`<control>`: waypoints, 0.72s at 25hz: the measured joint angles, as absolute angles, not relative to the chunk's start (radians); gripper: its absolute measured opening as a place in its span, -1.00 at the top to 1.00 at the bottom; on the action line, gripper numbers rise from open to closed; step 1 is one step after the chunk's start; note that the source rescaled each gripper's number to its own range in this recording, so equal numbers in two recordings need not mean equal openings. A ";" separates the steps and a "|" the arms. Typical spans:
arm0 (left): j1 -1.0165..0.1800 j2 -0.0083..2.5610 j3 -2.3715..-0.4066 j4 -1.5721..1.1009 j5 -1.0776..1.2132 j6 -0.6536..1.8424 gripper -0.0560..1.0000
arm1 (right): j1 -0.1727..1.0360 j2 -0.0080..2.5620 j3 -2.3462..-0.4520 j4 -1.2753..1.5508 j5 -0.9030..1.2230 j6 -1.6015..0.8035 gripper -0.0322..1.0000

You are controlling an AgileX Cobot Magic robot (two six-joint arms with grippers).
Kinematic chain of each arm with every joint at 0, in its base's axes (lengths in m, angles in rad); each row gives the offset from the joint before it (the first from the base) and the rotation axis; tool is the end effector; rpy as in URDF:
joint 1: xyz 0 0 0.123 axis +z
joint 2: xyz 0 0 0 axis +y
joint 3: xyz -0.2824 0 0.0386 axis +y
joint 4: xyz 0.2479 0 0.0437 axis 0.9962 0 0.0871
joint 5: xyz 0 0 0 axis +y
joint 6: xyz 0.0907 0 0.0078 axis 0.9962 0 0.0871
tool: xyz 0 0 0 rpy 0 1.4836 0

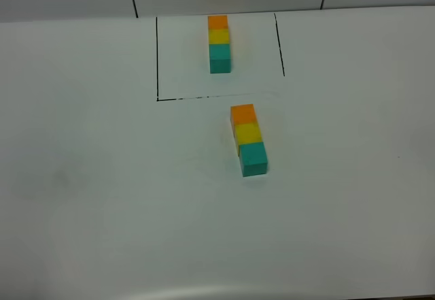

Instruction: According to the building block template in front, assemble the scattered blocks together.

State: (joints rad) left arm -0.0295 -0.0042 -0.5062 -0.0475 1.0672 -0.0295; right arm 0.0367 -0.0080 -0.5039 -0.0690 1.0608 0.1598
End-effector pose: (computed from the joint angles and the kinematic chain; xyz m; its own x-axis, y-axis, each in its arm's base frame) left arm -0.0066 -0.0036 0.2784 -0.4548 -0.0390 -0.8898 0.0428 0.9969 -0.0655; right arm -0.0064 -0.0057 0.2784 -0.4386 0.1095 -0.8920 0.0730 0.9936 0.0861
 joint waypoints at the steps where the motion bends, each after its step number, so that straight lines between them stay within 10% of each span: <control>1: -0.029 -0.004 -0.506 -0.048 1.067 -0.030 -0.38 | 0.037 -0.008 -0.504 -0.069 1.061 0.160 -0.43; 18: -0.029 -0.004 -0.506 -0.048 1.067 -0.030 -0.38 | 0.037 -0.008 -0.504 -0.068 1.064 0.158 -0.42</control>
State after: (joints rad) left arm -0.0295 -0.0042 -0.5062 -0.0475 1.0672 -0.0295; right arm 0.0367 -0.0080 -0.5039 -0.0679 1.0637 0.1578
